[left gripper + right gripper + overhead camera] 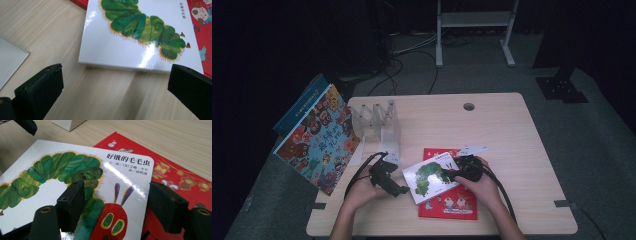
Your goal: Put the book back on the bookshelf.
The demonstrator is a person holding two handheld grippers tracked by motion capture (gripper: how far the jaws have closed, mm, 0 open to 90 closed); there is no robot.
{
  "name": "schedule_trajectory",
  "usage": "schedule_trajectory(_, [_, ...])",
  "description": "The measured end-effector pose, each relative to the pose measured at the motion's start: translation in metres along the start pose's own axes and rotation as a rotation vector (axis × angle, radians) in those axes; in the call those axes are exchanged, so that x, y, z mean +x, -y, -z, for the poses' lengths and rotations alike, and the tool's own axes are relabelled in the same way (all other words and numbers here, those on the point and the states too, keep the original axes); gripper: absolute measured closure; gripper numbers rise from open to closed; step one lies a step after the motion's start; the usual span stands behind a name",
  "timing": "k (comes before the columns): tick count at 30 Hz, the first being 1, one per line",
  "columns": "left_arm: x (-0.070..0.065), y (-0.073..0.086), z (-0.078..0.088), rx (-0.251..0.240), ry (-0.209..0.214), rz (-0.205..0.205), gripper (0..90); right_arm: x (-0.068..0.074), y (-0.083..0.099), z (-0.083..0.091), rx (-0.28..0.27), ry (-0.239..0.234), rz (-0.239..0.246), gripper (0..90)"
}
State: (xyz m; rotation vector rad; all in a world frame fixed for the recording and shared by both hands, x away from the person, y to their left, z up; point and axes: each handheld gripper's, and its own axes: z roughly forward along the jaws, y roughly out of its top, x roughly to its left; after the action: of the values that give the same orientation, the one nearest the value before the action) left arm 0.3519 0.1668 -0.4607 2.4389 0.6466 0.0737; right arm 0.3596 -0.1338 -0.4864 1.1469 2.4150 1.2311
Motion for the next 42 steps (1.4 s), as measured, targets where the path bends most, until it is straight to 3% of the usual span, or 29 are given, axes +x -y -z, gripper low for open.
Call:
schedule_trajectory(4, [-0.001, -0.001, -0.003, -0.010, 0.012, 0.004, 0.0, 0.004, -0.005, -0.005, 0.010, -0.005, 0.012, 29.2])
schedule_trajectory(8, [-0.002, -0.003, -0.005, -0.006, 0.021, 0.006, 0.0, 0.006, -0.004, 0.002, 0.023, 0.007, 0.067, 30.5])
schedule_trajectory(20, [-0.003, -0.005, -0.015, -0.002, 0.045, 0.022, 0.0, 0.008, 0.030, 0.040, 0.017, 0.026, 0.075, 28.0])
schedule_trajectory(30, [0.001, -0.005, -0.020, -0.019, 0.076, 0.054, 0.0, 0.021, 0.037, 0.034, 0.027, 0.037, 0.121, 26.0])
schedule_trajectory(35, [0.003, -0.004, -0.022, -0.023, 0.097, 0.087, 0.0, 0.031, 0.039, 0.030, 0.036, 0.048, 0.164, 18.7])
schedule_trajectory(42, [0.005, -0.003, -0.024, -0.026, 0.116, 0.109, 0.0, 0.031, 0.039, 0.029, 0.026, 0.050, 0.161, 18.4])
